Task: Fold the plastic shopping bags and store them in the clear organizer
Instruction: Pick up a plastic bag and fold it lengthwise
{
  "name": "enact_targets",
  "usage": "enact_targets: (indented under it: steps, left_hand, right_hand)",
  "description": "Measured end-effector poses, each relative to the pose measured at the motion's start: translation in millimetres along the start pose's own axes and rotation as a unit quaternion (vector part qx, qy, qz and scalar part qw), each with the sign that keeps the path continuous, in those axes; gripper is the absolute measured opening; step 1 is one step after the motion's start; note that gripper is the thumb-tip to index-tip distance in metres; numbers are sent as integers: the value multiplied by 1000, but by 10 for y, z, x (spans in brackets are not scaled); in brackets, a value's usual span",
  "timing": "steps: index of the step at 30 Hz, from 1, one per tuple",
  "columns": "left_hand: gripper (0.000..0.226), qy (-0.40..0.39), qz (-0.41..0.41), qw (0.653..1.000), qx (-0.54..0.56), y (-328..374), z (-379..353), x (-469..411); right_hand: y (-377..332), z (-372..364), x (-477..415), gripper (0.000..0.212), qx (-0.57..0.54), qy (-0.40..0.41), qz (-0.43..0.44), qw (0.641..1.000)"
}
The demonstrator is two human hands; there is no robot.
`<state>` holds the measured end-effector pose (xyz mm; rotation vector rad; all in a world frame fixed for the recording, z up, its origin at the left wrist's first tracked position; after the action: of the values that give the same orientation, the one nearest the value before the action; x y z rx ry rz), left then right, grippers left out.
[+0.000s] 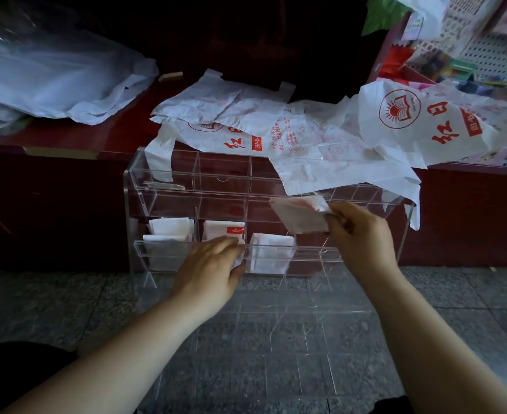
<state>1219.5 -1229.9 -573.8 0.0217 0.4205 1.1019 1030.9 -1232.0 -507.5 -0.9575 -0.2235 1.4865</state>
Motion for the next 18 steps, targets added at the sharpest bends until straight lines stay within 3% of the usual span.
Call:
enact_targets:
  steps: [5, 9, 11, 14, 18]
  left_hand:
    - [42, 10, -25, 999, -22, -14, 2, -7]
    - [40, -5, -31, 999, -12, -11, 1, -11]
    - [43, -13, -32, 999, -7, 4, 4, -14]
    - [43, -23, -28, 999, -5, 16, 18, -29]
    - [45, -19, -38, 999, -14, 32, 40, -53]
  right_hand:
    - [-247, -275, -175, 17, 107, -42, 193, 974]
    - [-297, -585, -218, 12, 189, -109, 262, 940]
    - [-226, -757, -251, 13, 255, -165, 228, 925]
    - [0, -1001, -245, 29, 298, -287, 102, 905]
    - [46, -1099, -250, 32, 272, -315, 40, 909]
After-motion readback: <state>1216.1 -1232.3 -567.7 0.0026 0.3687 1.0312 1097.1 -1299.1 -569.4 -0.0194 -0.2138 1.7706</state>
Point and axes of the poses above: each hand's wrist, its own x-axis away from the middle knuckle, its own z-axis out of the back of the hand, y = z × x, the point moved 7 cm from there along -x, towards the middle knuckle, and after that the axes turned 6 degrees about -x, right-handed, at the moved point
